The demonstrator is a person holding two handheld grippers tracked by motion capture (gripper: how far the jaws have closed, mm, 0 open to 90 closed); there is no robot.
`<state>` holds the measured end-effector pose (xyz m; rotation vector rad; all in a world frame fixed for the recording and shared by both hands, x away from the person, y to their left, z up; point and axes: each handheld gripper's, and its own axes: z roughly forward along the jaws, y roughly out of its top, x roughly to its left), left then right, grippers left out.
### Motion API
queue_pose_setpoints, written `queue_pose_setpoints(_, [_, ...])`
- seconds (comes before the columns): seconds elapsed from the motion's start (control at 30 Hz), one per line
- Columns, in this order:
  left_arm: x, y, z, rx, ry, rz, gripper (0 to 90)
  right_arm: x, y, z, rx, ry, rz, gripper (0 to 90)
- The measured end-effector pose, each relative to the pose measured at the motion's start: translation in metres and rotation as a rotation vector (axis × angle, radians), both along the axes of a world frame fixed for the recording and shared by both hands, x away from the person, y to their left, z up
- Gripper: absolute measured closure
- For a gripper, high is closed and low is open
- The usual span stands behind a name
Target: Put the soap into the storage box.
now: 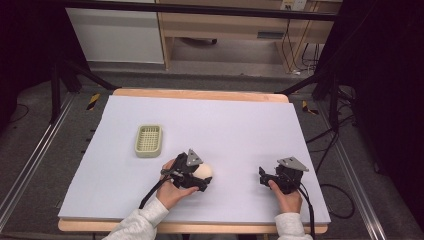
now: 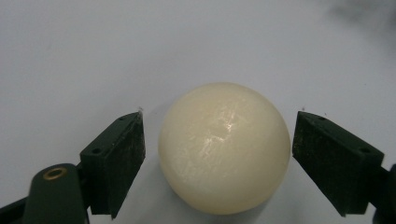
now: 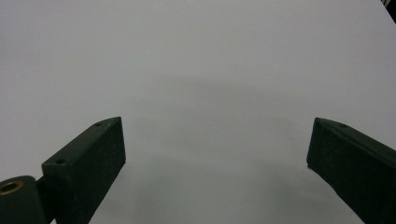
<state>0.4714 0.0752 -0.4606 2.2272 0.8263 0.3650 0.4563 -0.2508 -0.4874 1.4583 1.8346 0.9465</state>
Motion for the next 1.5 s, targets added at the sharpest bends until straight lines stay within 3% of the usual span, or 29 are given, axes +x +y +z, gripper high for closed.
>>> queue_pose_setpoints(0.7, [0.003,-0.008,-0.013,0.042,0.023,-0.003,22.7,0.0,0.0,0.0,0.0,0.0,0.003,4.9])
queue_pose_setpoints(1.5, [0.002,-0.005,-0.009,0.039,0.03,0.011,24.2,0.0,0.0,0.0,-0.001,0.0,0.004,4.9])
